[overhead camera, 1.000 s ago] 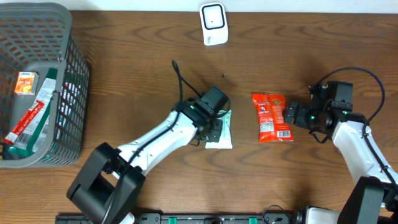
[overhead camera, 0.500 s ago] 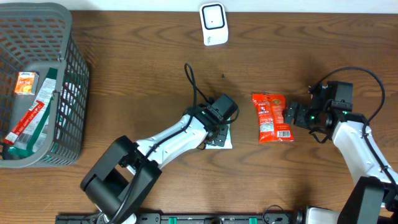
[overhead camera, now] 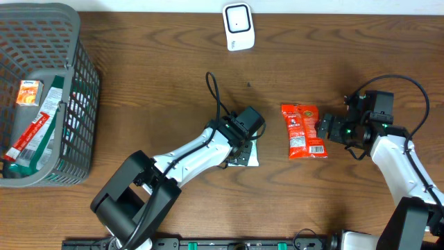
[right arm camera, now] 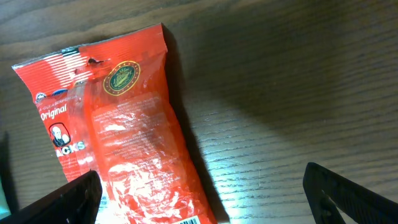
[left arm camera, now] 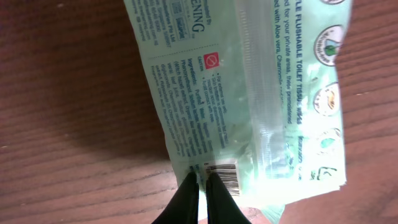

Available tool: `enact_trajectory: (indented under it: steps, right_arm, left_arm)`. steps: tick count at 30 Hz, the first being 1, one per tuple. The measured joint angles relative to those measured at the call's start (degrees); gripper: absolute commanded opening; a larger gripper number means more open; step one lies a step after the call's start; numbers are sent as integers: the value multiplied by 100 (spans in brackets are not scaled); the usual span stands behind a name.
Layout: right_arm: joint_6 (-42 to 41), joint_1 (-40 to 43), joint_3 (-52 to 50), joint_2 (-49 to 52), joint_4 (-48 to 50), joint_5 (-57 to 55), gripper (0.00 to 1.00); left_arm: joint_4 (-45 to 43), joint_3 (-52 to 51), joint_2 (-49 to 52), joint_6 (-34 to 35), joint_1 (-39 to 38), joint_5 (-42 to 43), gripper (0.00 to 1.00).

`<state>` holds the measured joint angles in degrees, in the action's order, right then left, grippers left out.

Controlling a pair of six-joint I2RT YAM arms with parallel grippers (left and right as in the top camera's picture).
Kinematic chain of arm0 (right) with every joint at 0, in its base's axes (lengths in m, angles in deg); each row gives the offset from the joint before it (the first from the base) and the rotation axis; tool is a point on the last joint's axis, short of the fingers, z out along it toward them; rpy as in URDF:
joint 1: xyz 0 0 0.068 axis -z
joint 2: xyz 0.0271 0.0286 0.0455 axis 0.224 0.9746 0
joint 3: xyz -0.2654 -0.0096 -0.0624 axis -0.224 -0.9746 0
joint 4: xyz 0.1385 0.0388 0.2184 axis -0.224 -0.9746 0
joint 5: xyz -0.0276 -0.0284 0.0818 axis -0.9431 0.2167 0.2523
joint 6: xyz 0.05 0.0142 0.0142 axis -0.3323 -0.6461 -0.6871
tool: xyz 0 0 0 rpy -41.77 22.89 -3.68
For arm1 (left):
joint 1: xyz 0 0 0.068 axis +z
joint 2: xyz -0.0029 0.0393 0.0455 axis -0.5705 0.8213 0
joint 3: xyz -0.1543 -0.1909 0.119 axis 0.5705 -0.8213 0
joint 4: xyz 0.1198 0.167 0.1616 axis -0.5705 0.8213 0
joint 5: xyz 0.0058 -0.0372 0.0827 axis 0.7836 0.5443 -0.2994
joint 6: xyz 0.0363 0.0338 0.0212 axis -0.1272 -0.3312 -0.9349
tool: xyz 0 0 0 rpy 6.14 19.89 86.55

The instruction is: Scan the item barcode

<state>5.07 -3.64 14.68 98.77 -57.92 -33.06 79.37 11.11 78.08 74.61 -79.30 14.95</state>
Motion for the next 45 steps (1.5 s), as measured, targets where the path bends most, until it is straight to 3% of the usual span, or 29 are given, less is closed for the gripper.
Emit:
enact_trajectory:
  steps: [27,35,45]
  right_arm:
    - [0,0,0,0,0,0,99]
    - [0,0,0,0,0,0,99]
    - [0,0,0,0,0,0,99]
  left_arm:
    - [-619,-2,-42,155,-638,212,9]
    - [-1099,68,-306,-195,-498,-632,9]
    - [-1410,63,262,-197,-483,-708,10]
